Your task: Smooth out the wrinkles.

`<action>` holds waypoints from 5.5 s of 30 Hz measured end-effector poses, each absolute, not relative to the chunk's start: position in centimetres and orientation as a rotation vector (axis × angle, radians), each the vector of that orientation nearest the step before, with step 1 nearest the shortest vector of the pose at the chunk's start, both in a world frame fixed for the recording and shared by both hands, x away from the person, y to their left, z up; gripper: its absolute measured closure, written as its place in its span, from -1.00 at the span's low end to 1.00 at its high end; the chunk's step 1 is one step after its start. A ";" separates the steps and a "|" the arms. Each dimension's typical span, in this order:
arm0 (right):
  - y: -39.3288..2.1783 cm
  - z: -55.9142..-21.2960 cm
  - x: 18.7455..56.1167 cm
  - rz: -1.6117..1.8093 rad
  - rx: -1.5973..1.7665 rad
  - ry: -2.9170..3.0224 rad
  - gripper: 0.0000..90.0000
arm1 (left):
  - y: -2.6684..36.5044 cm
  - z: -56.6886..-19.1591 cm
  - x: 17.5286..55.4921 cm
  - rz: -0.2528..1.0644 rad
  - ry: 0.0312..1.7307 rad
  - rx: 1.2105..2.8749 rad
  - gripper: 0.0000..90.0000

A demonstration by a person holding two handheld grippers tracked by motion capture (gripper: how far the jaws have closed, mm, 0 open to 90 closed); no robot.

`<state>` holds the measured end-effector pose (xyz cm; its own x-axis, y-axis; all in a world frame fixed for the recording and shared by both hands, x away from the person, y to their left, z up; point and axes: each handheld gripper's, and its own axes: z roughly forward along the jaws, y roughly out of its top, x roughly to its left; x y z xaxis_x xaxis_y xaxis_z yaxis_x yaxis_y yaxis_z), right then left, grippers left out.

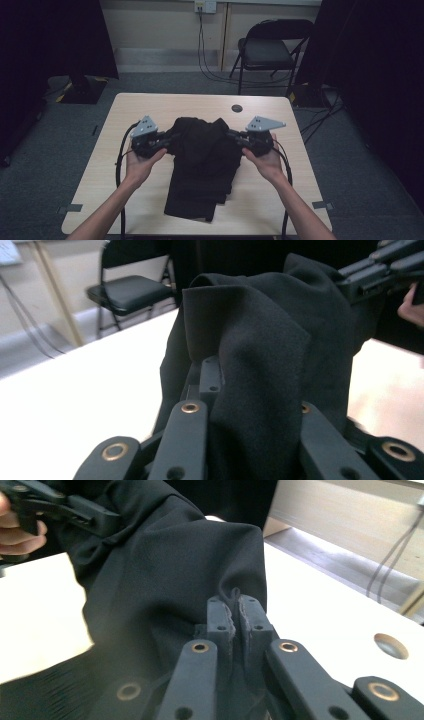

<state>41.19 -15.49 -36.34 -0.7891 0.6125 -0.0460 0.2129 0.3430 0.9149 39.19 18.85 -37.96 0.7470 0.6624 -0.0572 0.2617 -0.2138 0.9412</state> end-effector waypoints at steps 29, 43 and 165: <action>-15.4 -44.5 32.6 1.367 0.768 2.479 0.46 | 15.7 -43.2 35.1 0.194 0.681 2.036 0.05; -16.0 -45.1 35.0 1.239 0.870 2.387 0.21 | 19.5 -43.6 35.0 0.219 0.794 2.012 0.74; -14.4 -50.2 46.9 1.126 1.006 2.490 -0.70 | 10.6 -48.7 38.5 0.171 0.746 2.160 0.03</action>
